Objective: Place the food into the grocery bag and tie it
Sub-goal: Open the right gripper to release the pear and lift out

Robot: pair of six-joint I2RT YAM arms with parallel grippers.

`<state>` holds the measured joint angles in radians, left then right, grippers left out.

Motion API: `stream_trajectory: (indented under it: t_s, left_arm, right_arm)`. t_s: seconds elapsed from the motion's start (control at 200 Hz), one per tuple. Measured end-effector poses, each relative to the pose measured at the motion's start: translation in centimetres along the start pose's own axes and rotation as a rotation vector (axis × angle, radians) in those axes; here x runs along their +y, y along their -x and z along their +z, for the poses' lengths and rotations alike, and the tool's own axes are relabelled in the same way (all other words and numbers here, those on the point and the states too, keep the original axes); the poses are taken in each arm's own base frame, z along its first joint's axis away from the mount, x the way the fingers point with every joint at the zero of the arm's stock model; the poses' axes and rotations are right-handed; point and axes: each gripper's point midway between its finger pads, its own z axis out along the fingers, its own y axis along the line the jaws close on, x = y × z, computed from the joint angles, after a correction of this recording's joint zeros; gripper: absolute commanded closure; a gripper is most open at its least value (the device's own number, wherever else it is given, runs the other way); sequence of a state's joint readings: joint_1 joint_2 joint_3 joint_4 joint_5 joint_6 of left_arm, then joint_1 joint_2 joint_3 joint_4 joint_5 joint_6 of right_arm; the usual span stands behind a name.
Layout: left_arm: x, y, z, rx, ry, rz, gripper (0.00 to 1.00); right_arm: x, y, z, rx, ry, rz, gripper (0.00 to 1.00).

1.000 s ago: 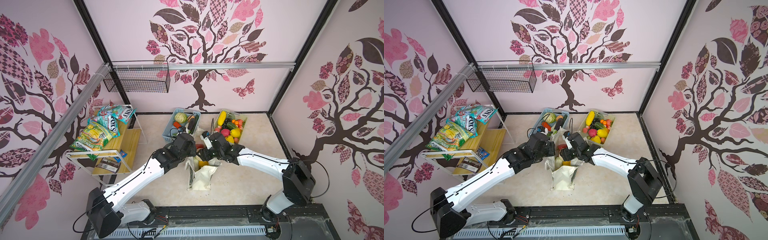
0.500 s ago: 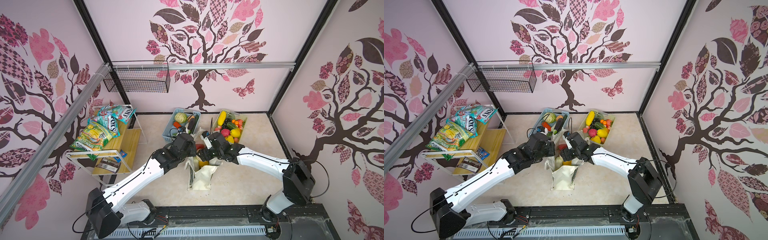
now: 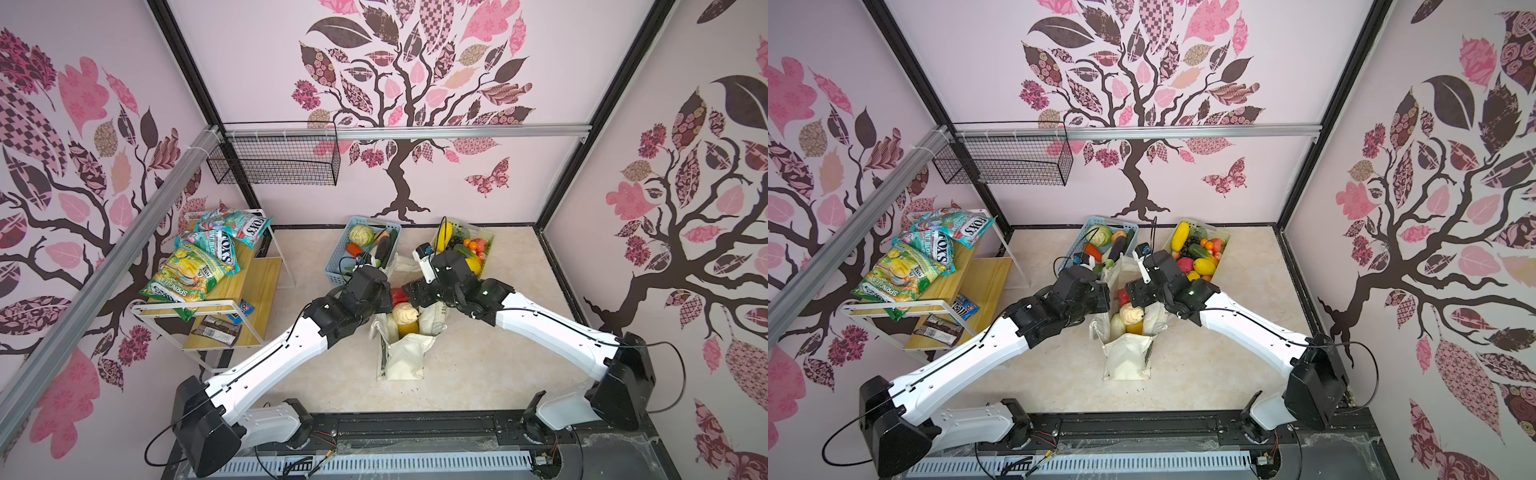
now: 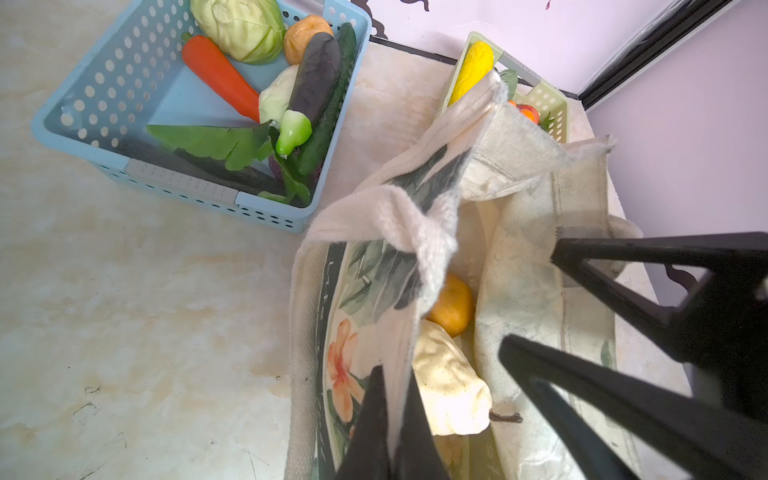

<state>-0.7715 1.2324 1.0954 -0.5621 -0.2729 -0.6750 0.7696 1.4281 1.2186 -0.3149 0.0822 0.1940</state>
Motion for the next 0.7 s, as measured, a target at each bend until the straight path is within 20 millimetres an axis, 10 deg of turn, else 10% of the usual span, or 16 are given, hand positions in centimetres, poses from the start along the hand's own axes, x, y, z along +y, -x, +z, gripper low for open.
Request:
stream_trajectory:
  t_s: [0.315,0.7]
  left_arm:
    - [0.0,0.0,0.0,0.000,0.000,0.000,1.00]
    - [0.0,0.0,0.0,0.001,0.000,0.000,1.00]
  right_arm:
    - [-4.9,3.0,-4.7,-0.125,-0.110,0.062,0.21]
    - [-7.2,-2.4,-4.2,-0.025,-0.178,0.086,0.29]
